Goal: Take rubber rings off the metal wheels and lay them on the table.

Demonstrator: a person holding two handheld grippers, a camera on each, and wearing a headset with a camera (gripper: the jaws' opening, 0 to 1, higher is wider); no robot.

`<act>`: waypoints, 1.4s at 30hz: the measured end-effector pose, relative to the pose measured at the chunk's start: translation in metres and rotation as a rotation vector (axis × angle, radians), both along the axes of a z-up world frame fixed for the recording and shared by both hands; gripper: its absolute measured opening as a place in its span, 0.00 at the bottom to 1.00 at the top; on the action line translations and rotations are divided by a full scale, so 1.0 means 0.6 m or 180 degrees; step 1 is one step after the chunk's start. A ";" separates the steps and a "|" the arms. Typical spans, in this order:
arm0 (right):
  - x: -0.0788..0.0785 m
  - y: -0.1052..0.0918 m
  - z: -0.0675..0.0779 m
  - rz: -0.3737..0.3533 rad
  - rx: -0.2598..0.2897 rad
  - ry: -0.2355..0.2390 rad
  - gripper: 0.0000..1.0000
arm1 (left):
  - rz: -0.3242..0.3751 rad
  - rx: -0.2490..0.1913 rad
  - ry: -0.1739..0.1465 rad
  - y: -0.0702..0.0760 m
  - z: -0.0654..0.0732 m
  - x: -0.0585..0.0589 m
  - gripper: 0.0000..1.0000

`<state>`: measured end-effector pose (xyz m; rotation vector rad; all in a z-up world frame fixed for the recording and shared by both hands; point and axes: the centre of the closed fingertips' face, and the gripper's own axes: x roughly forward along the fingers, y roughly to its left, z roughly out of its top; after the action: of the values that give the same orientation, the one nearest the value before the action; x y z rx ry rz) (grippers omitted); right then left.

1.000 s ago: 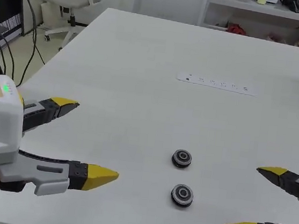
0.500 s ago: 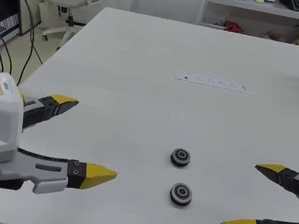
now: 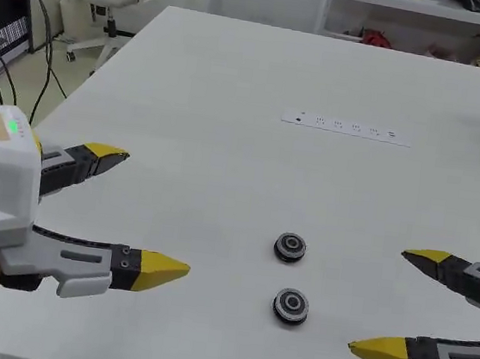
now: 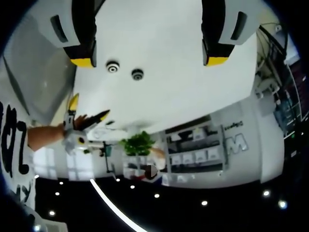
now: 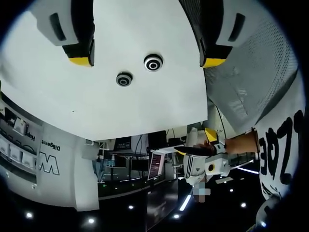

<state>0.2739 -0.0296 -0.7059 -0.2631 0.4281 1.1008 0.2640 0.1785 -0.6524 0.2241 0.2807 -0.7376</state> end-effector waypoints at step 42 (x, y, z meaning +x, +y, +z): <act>0.033 0.048 -0.098 0.0570 -0.0099 0.0236 0.62 | -0.0825 0.0197 0.0503 -0.119 -0.123 0.045 0.79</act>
<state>0.2938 -0.0009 -0.7645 -0.2928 0.4951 1.2828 0.2910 0.1071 -0.7264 0.2645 0.4302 -1.0063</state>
